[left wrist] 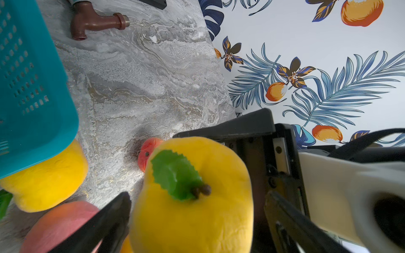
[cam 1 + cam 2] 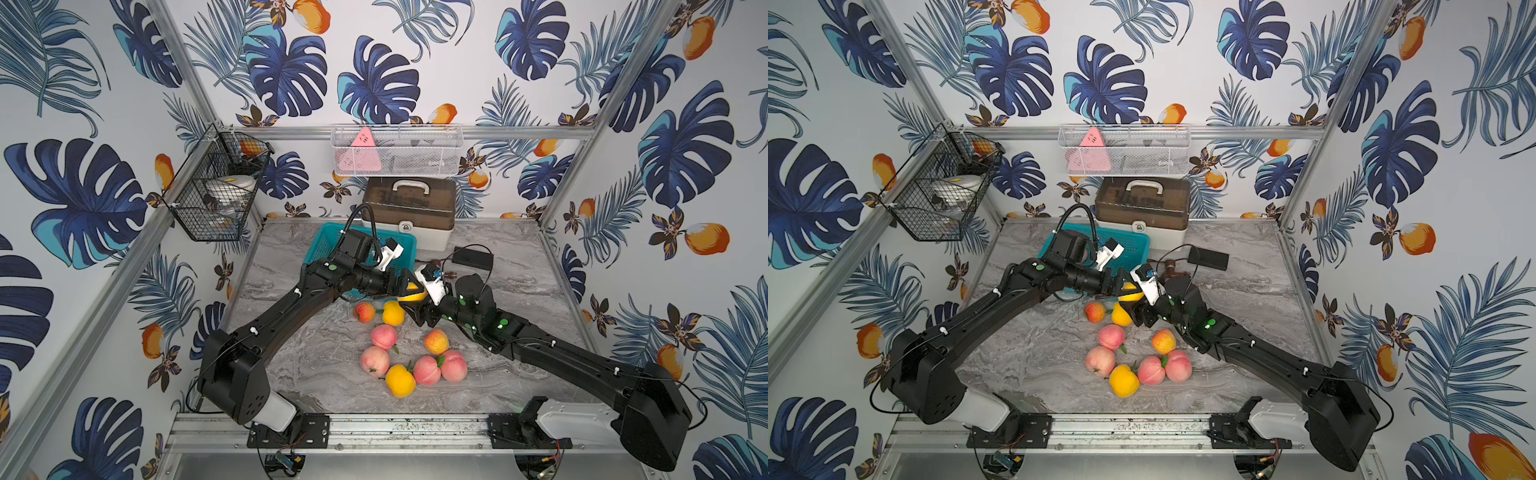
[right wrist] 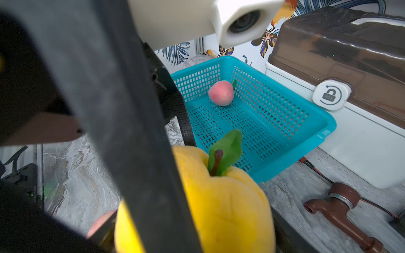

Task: Put the peaches into the basket
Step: Pick up the peach from the center of the board.

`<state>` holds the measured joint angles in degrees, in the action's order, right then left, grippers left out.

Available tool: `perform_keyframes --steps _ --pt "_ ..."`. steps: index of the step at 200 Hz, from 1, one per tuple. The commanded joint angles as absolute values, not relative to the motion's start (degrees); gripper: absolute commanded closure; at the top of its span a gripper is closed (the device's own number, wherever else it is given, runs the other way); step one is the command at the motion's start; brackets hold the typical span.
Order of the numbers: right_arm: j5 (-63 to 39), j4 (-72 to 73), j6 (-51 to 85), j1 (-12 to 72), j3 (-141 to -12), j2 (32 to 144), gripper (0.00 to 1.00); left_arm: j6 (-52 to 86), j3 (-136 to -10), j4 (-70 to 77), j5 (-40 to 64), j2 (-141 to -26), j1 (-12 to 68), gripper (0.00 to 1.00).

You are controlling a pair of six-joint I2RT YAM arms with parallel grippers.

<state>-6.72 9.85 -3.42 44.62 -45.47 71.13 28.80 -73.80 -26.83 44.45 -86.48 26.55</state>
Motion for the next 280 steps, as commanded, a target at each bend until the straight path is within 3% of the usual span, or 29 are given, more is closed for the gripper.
perform_keyframes --steps 1,107,149,179,253,280 --pt "-7.4 13.3 -1.5 44.7 -46.0 71.8 0.23 29.5 -73.7 -24.8 45.8 -86.2 26.8 0.02" --pt "-8.0 13.1 -1.6 44.8 -47.0 72.7 0.23 30.3 -71.5 -23.4 46.9 -86.4 26.8 0.17" --pt "-8.6 13.2 -0.9 44.8 -47.7 73.9 0.23 30.9 -72.1 -23.6 46.6 -87.0 26.6 0.32" --pt "-7.6 12.3 -0.9 44.8 -48.2 74.4 0.22 29.8 -73.1 -25.5 44.8 -87.4 26.5 0.32" --pt "-3.8 9.0 0.0 44.5 -48.0 72.6 0.01 26.0 -78.9 -32.9 38.2 -89.9 22.0 0.35" --pt "-2.3 6.1 0.0 44.3 -48.6 71.4 0.00 22.4 -83.0 -37.8 30.8 -91.4 21.0 0.35"
